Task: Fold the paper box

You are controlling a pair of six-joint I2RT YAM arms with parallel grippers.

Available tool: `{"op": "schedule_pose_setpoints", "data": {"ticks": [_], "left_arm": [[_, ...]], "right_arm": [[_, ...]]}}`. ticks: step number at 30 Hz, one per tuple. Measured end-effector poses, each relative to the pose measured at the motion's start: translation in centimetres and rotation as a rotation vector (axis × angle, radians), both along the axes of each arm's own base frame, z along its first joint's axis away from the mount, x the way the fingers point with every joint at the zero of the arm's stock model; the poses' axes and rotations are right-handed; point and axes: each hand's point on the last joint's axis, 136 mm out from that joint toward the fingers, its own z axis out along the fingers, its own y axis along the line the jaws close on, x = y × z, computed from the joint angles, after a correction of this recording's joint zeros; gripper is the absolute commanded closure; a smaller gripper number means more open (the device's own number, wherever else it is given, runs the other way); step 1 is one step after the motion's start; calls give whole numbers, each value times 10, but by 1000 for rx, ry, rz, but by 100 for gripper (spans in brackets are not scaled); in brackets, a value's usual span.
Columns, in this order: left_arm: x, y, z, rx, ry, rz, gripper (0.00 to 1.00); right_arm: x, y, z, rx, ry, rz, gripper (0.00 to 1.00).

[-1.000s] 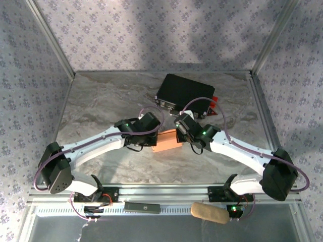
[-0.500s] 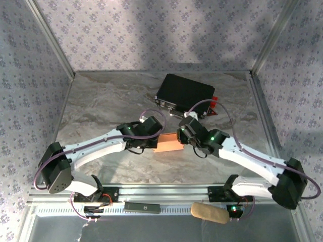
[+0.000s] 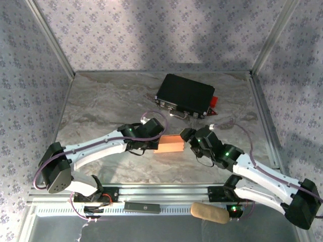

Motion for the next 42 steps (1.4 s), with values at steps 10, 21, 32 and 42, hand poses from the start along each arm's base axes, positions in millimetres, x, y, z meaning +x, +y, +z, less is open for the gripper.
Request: {"op": "schedule_pose_setpoints", "data": {"ticks": [10, 21, 32, 42], "left_arm": [[-1, 0, 0, 4, -8, 3, 100], [-10, -5, 7, -13, -17, -23, 57], [-2, 11, 73, -340, -110, 41, 55], [0, 7, 15, -327, 14, 54, 59]], "right_arm": [[11, 17, 0, 249, 92, -105, 22], [15, 14, -15, 271, 147, -141, 47], [18, 9, -17, 256, 139, -147, 55], [20, 8, -23, 227, 134, -139, 60]]}}
